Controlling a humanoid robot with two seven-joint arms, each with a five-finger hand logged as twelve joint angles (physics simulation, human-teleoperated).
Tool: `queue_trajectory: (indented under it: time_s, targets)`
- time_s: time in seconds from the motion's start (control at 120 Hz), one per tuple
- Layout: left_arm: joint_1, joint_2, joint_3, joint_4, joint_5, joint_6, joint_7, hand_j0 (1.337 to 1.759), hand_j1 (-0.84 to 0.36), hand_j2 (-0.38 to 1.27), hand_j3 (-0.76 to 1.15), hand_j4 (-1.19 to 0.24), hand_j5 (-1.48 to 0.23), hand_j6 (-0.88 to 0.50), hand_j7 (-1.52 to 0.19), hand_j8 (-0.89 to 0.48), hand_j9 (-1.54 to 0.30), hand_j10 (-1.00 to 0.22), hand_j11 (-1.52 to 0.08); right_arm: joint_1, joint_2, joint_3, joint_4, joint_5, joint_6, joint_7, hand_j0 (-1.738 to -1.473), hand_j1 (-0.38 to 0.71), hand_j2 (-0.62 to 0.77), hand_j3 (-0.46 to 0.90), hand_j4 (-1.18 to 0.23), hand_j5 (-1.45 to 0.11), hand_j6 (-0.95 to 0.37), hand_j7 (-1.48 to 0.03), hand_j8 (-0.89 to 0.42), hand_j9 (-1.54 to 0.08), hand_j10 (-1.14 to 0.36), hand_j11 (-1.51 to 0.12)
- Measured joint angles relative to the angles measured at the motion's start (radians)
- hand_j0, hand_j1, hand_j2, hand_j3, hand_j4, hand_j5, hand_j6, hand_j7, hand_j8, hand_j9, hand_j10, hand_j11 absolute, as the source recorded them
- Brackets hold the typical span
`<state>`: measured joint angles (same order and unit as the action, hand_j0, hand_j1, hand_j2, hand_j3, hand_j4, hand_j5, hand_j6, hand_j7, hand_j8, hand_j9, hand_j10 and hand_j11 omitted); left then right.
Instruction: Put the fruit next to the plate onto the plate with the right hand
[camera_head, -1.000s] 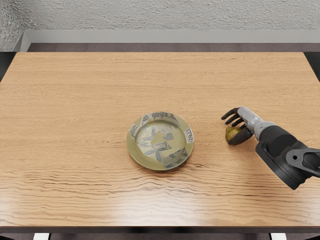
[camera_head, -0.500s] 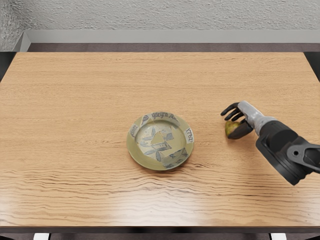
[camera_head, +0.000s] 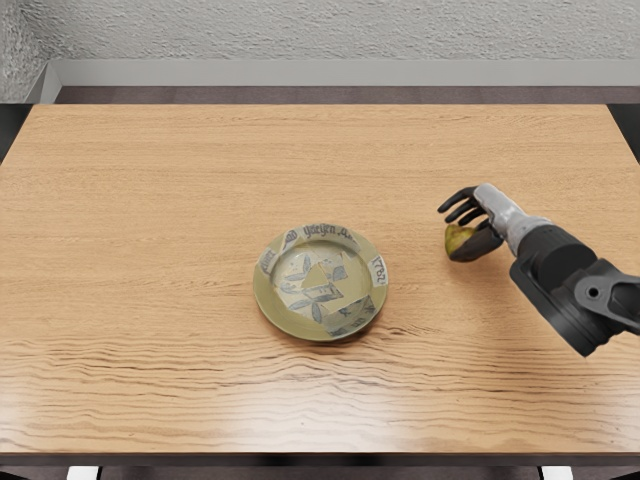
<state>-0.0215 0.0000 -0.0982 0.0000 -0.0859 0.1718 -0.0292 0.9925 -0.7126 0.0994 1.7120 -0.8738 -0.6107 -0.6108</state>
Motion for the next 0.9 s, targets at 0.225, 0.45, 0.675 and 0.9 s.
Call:
queue_trajectory:
  time_s: [0.225, 0.45, 0.675, 0.9]
  targets:
    - [0.000, 0.000, 0.000, 0.000, 0.000, 0.000, 0.000, 1.658, 0.35, 0.00, 0.00, 0.00, 0.00, 0.00, 0.00, 0.00, 0.00, 0.00, 0.00, 0.003, 0.012, 0.017, 0.000, 0.000, 0.000, 0.000, -1.658, 0.21, 0.06, 0.00, -0.51, -0.68, -0.51, -0.67, -0.40, -0.67, -0.49, -0.67]
    - [0.000, 0.000, 0.000, 0.000, 0.000, 0.000, 0.000, 1.658, 0.35, 0.00, 0.00, 0.00, 0.00, 0.00, 0.00, 0.00, 0.00, 0.00, 0.00, 0.013, 0.027, 0.024, 0.000, 0.000, 0.000, 0.000, -1.658, 0.22, 0.05, 0.00, -0.51, -0.68, -0.51, -0.67, -0.38, -0.67, -0.49, -0.67]
    - [0.000, 0.000, 0.000, 0.000, 0.000, 0.000, 0.000, 1.658, 0.35, 0.00, 0.00, 0.00, 0.00, 0.00, 0.00, 0.00, 0.00, 0.00, 0.00, 0.021, 0.040, 0.025, 0.001, -0.002, 0.000, 0.000, -1.658, 0.21, 0.06, 0.00, -0.51, -0.68, -0.51, -0.67, -0.39, -0.67, -0.49, -0.67]
    - [0.000, 0.000, 0.000, 0.000, 0.000, 0.000, 0.000, 1.658, 0.35, 0.00, 0.00, 0.00, 0.00, 0.00, 0.00, 0.00, 0.00, 0.00, 0.00, 0.036, 0.057, 0.025, 0.001, -0.002, 0.000, 0.000, -1.658, 0.21, 0.06, 0.00, -0.51, -0.68, -0.51, -0.67, -0.39, -0.67, -0.49, -0.67]
